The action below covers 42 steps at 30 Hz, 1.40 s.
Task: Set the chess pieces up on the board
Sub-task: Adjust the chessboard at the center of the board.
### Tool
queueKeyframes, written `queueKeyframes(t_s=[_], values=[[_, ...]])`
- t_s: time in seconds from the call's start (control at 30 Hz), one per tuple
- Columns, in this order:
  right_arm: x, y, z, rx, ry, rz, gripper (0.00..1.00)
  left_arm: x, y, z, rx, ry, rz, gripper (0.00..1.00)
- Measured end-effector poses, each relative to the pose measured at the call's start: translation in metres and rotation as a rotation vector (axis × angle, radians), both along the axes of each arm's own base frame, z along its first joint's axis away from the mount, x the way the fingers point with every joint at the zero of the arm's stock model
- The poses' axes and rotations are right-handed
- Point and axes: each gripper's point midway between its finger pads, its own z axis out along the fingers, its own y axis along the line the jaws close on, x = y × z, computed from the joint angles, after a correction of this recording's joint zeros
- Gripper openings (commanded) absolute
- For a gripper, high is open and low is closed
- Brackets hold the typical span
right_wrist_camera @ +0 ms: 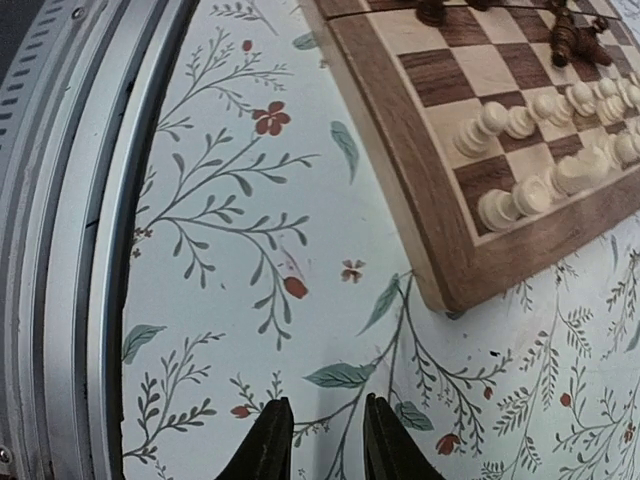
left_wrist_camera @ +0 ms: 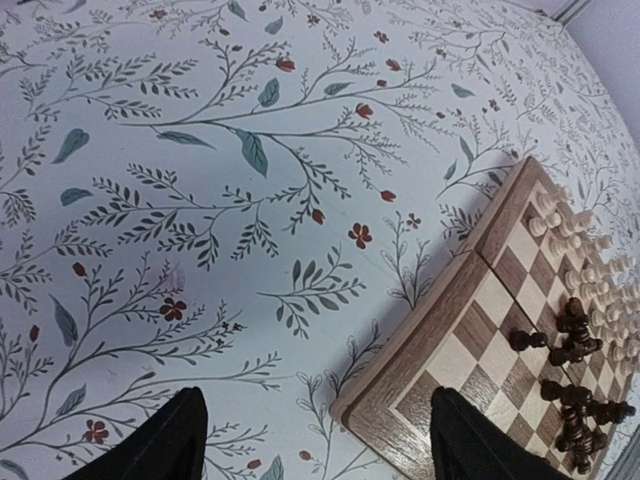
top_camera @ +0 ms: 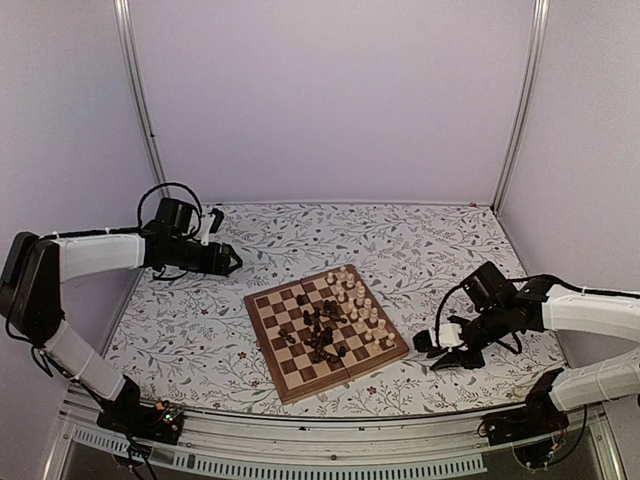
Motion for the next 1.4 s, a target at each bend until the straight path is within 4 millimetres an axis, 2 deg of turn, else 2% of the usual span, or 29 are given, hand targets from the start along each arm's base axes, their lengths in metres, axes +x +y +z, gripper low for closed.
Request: queueKeyframes(t_s=[0.2, 0.33, 0.5, 0.63, 0.8, 1.03, 1.4], values=[[-0.035, 0.025, -0.022, -0.077, -0.007, 0.199, 0.21, -0.007, -0.011, -0.037, -0.058, 0.134, -0.014, 0.79], [-0.044, 0.035, -0.039, -0.125, 0.01, 0.252, 0.14, -0.015, -0.022, -0.048, -0.127, 0.177, -0.016, 0.83], [-0.032, 0.044, -0.049, -0.153, -0.008, 0.231, 0.09, -0.021, -0.056, -0.057, -0.195, 0.184, -0.046, 0.83], [-0.025, 0.051, -0.049, -0.154, -0.012, 0.214, 0.07, -0.022, -0.072, -0.066, -0.216, 0.194, -0.057, 0.83], [-0.02, 0.057, -0.05, -0.149, -0.011, 0.196, 0.06, -0.021, -0.074, -0.079, -0.218, 0.218, -0.041, 0.83], [-0.009, 0.064, -0.05, -0.123, -0.032, 0.172, 0.04, -0.022, -0.079, -0.078, -0.22, 0.207, -0.045, 0.83], [0.04, 0.06, -0.049, -0.098, -0.081, 0.05, 0.02, -0.041, -0.082, -0.082, -0.236, 0.211, -0.044, 0.82]])
